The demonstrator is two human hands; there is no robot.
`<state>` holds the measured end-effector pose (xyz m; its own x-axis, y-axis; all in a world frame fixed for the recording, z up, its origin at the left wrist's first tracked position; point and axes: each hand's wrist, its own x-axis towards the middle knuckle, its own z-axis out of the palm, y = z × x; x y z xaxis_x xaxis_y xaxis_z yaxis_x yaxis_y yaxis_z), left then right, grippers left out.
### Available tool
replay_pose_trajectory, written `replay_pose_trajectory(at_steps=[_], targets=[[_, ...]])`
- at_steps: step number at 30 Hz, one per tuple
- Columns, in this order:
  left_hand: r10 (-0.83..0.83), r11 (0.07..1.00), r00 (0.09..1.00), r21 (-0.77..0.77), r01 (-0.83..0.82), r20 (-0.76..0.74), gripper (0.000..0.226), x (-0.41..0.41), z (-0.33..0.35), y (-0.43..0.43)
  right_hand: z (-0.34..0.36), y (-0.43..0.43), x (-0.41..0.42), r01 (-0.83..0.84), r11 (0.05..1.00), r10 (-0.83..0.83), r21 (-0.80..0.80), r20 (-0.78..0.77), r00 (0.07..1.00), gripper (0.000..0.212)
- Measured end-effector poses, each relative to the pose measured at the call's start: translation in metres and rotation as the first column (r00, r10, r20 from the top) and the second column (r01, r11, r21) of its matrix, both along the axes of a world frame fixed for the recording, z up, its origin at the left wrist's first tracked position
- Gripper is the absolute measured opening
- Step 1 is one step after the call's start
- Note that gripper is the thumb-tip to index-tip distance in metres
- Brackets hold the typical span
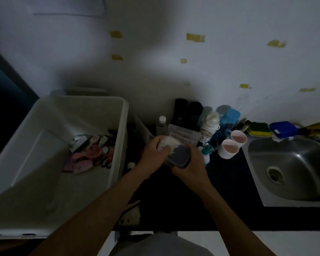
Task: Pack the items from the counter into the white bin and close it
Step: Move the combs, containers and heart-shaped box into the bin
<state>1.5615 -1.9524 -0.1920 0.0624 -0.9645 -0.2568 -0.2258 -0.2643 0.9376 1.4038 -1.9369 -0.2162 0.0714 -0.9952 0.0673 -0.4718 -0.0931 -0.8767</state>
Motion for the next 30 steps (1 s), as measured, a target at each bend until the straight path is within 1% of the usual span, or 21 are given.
replay_pose_trajectory(at_steps=[3, 4, 6, 8, 14, 20, 22, 24, 27, 29, 30], targets=[[0.057, 0.993, 0.998, -0.104, -0.059, -0.02, 0.006, 0.022, 0.023, -0.01, 0.02, -0.004, 0.009, 0.014, 0.998, -0.011, -0.057, 0.061, 0.998, 0.077], [0.087, 0.987, 0.996, -0.131, -0.089, -0.018, 0.003, 0.03, 0.03, -0.014, 0.026, -0.006, 0.013, 0.024, 0.997, -0.019, -0.069, 0.075, 0.997, 0.076], [0.122, 0.977, 0.992, -0.174, -0.122, -0.009, 0.018, 0.047, 0.042, -0.021, 0.039, -0.009, 0.022, 0.027, 0.992, -0.017, -0.121, 0.079, 0.997, 0.075], [0.153, 0.964, 0.988, -0.221, -0.149, 0.004, 0.028, 0.061, 0.052, -0.026, 0.052, -0.012, 0.031, 0.012, 0.985, -0.004, -0.172, 0.044, 0.999, 0.074], [0.169, 0.953, 0.986, -0.255, -0.166, -0.011, 0.024, 0.099, 0.071, -0.029, 0.079, -0.024, 0.071, -0.051, 0.962, 0.04, -0.269, -0.047, 0.998, 0.074], [0.26, 0.922, 0.966, -0.298, -0.246, 0.006, 0.022, 0.152, 0.081, -0.027, 0.091, -0.032, 0.12, -0.14, 0.959, 0.121, -0.245, -0.09, 0.989, 0.077], [0.279, 0.92, 0.96, -0.286, -0.269, -0.006, 0.017, 0.168, 0.084, -0.025, 0.093, -0.034, 0.137, -0.158, 0.957, 0.14, -0.242, -0.09, 0.986, 0.078], [0.296, 0.917, 0.955, -0.277, -0.287, -0.007, 0.018, 0.187, 0.086, -0.021, 0.096, -0.032, 0.158, -0.188, 0.951, 0.171, -0.244, -0.089, 0.981, 0.078], [0.325, 0.905, 0.94, -0.254, -0.342, -0.106, 0.019, 0.216, 0.083, -0.008, 0.098, -0.029, 0.188, -0.255, 0.938, 0.24, -0.234, -0.089, 0.967, 0.074], [0.311, 0.914, 0.935, -0.216, -0.343, -0.17, 0.015, 0.23, 0.08, 0.0, 0.098, -0.029, 0.201, -0.289, 0.936, 0.276, -0.202, -0.089, 0.957, 0.07], [0.298, 0.922, 0.938, -0.2, -0.331, -0.179, 0.012, 0.237, 0.078, 0.003, 0.096, -0.029, 0.208, -0.299, 0.938, 0.286, -0.177, -0.096, 0.953, 0.07]])
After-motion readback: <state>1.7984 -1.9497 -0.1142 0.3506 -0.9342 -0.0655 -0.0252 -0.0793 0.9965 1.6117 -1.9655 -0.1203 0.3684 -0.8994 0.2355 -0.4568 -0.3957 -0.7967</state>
